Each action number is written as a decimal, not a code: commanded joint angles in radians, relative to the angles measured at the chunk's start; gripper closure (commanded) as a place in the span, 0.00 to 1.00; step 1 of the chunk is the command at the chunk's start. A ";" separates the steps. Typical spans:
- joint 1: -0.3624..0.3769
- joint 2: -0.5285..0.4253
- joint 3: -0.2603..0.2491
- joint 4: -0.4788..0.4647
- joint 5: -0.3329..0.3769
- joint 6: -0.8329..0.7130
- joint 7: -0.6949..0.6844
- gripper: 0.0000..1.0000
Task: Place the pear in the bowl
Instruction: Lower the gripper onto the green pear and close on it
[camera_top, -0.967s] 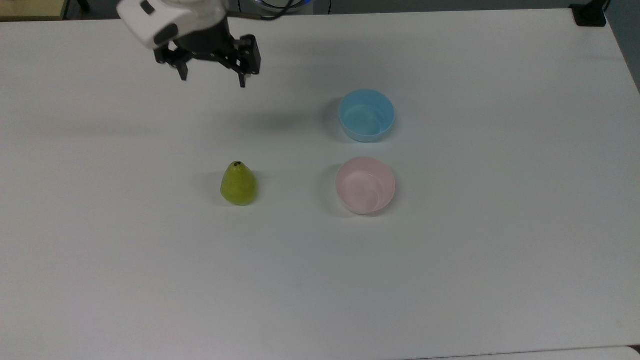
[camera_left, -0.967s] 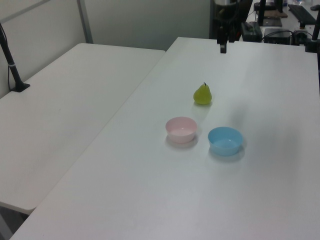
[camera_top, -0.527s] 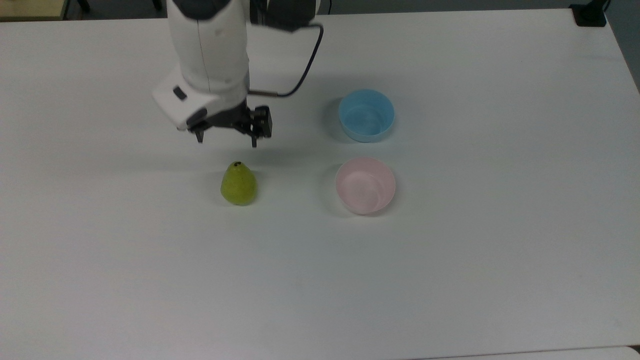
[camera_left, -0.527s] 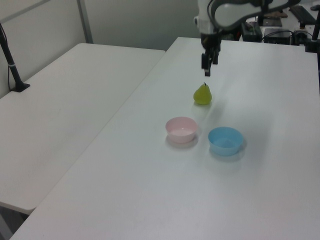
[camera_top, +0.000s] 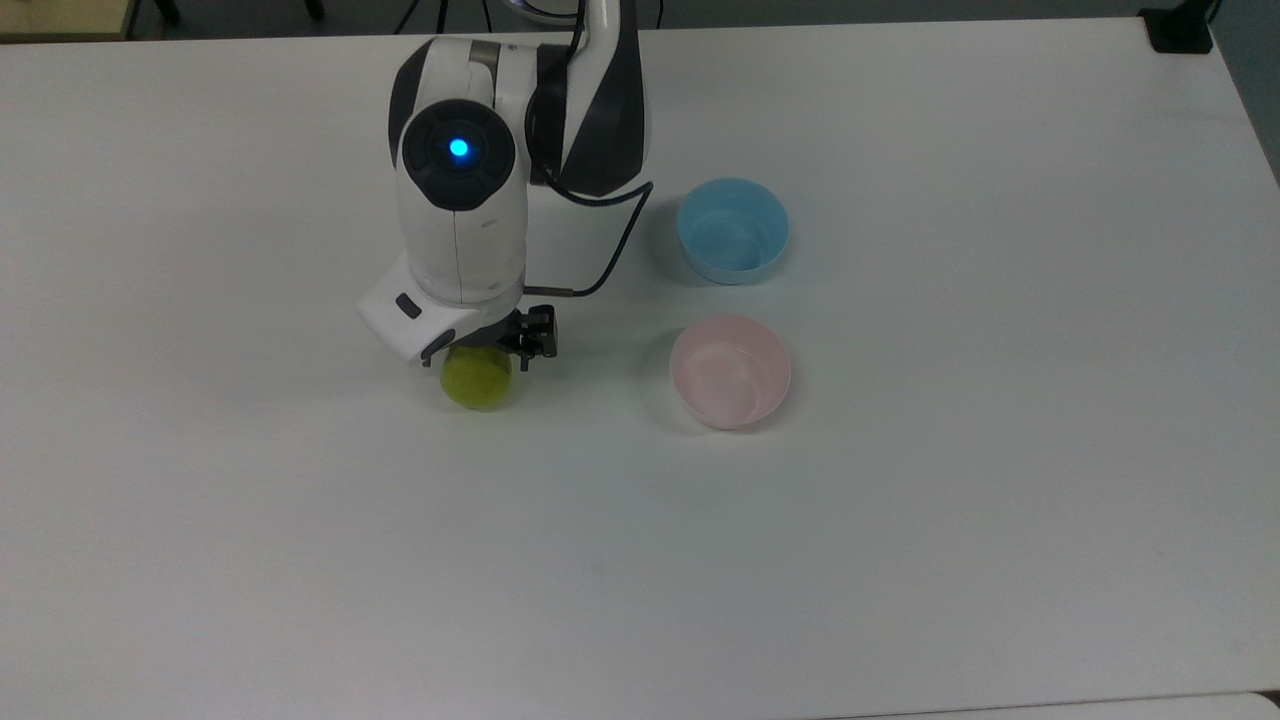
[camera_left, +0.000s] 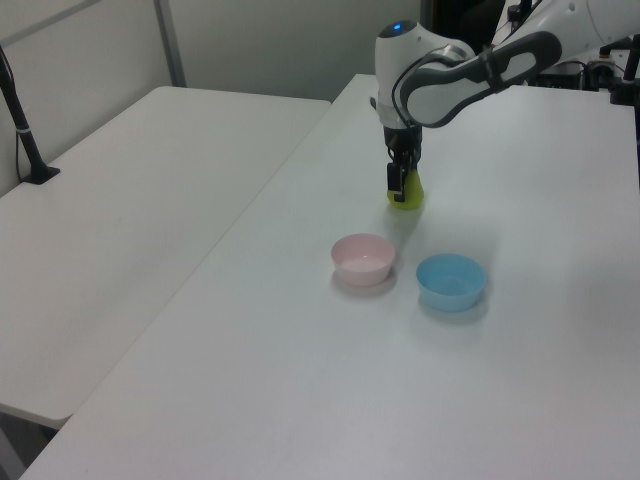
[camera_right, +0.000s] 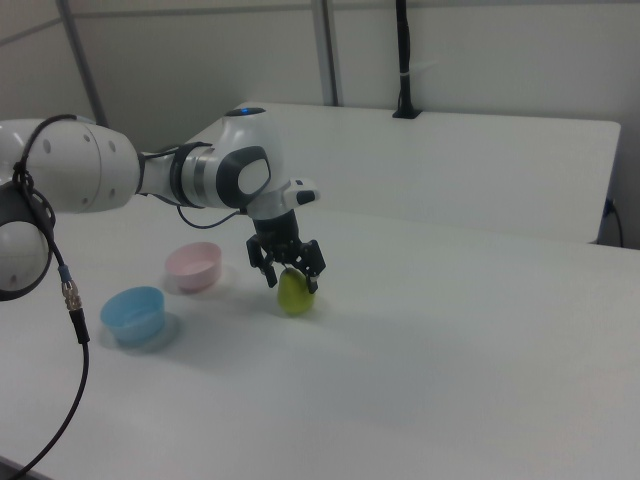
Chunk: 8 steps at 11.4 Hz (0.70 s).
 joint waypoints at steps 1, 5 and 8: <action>0.029 0.008 -0.025 -0.004 -0.024 0.025 -0.006 0.27; 0.031 -0.056 -0.049 -0.006 -0.019 0.002 -0.006 0.80; 0.043 -0.133 -0.052 0.000 -0.002 -0.064 -0.005 0.80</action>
